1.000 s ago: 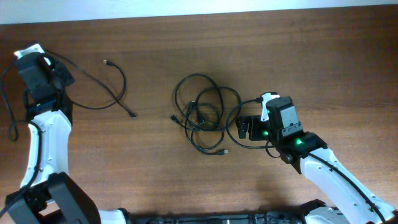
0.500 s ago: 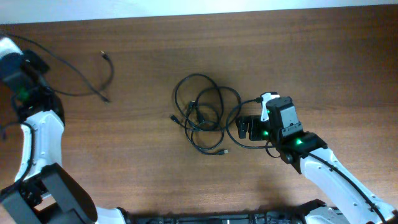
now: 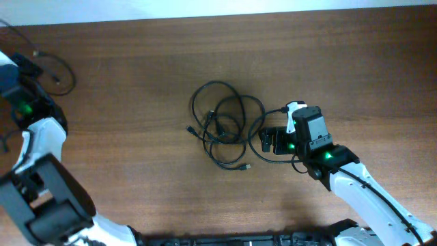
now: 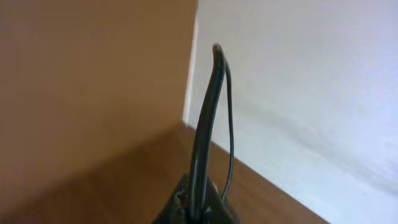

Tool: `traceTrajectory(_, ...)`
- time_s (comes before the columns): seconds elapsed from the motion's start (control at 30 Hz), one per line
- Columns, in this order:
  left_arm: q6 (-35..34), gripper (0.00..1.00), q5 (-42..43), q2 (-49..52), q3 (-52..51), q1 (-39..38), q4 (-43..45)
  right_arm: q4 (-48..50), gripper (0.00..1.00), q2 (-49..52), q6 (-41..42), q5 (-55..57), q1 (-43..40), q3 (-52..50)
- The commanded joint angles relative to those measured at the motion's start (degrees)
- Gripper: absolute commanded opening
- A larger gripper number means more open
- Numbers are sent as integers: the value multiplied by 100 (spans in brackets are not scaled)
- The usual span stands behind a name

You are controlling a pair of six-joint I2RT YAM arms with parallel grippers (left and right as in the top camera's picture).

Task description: Untangle cables

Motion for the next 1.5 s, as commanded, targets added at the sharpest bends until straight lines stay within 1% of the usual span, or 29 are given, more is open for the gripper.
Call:
traceTrajectory(0.0,-1294,0,619,463,72,13,-63,-4,99,20,-17,70,-31,13)
traceTrajectory(0.03,-1440,0,619,546,72,15,-166,-4,99,20,-17,68,-31,13)
traceTrajectory(0.13,-1453,0,542,599,72,17,-564,-4,99,20,-17,70,-31,13)
traceTrajectory(0.17,-1355,10,542,595,72,24,-599,-4,99,20,-17,70,-31,13)
traceTrajectory(0.2,-1169,29,533,579,72,24,-662,-4,99,20,-17,70,-31,13)
traceTrajectory(0.23,-833,58,505,533,72,26,-846,-4,99,20,-17,70,-31,13)
traceTrajectory(0.27,-750,93,378,487,72,24,-1023,-4,99,20,-17,70,-31,13)
traceTrajectory(0.3,-752,99,96,411,72,24,-1309,-4,99,20,-17,68,-31,13)
traceTrajectory(0.4,-752,99,-662,175,72,24,-1926,-4,99,20,-17,70,-31,13)
traceTrajectory(0.5,-756,99,-1655,-291,72,24,-2791,-4,99,20,-17,68,-31,13)
traceTrajectory(0.57,-763,99,-2020,-586,72,24,-3517,-4,99,20,-17,68,-31,13)
traceTrajectory(0.63,-957,99,-2118,-807,72,24,-4262,-4,99,20,-17,70,-31,13)
traceTrajectory(0.67,-977,99,-1965,-876,72,24,-4520,-4,99,20,-17,70,-31,13)
traceTrajectory(0.7,-970,99,-1606,-938,72,13,-4706,-4,99,20,-17,70,-31,13)
traceTrajectory(0.77,-970,99,-516,-1071,72,9,-5060,-4,99,20,-17,70,-31,13)
traceTrajectory(0.8,-975,99,1381,-1178,72,7,-5322,-4,99,20,-17,68,-31,13)
traceTrajectory(0.87,-1060,99,2804,-1180,72,-9,-5298,-4,99,20,-17,70,-31,13)
traceTrajectory(0.9,-1305,99,3388,-1169,70,-61,-5298,-4,99,20,-17,70,-31,13)
traceTrajectory(0.93,-1390,99,3685,-1169,70,-138,-5300,-4,99,20,-17,70,-31,13)
traceTrajectory(1.0,-1375,99,4308,-1169,70,-479,-5351,-4,99,20,-17,68,-31,13)
traceTrajectory(1.07,-1274,99,4461,-1172,70,-798,-5512,-4,99,20,-17,68,-31,13)
traceTrajectory(1.2,-632,99,4448,-1172,72,-1788,-5624,-4,99,20,-17,70,-31,13)
traceTrajectory(1.33,-575,99,3790,-1174,72,-2721,-5692,-4,99,20,-17,70,-31,13)
traceTrajectory(1.4,-577,99,3517,-1185,72,-3095,-5770,-4,99,20,-17,68,-31,13)
traceTrajectory(1.47,-577,99,3388,-1193,72,-3305,-5827,-4,99,20,-17,70,-31,13)
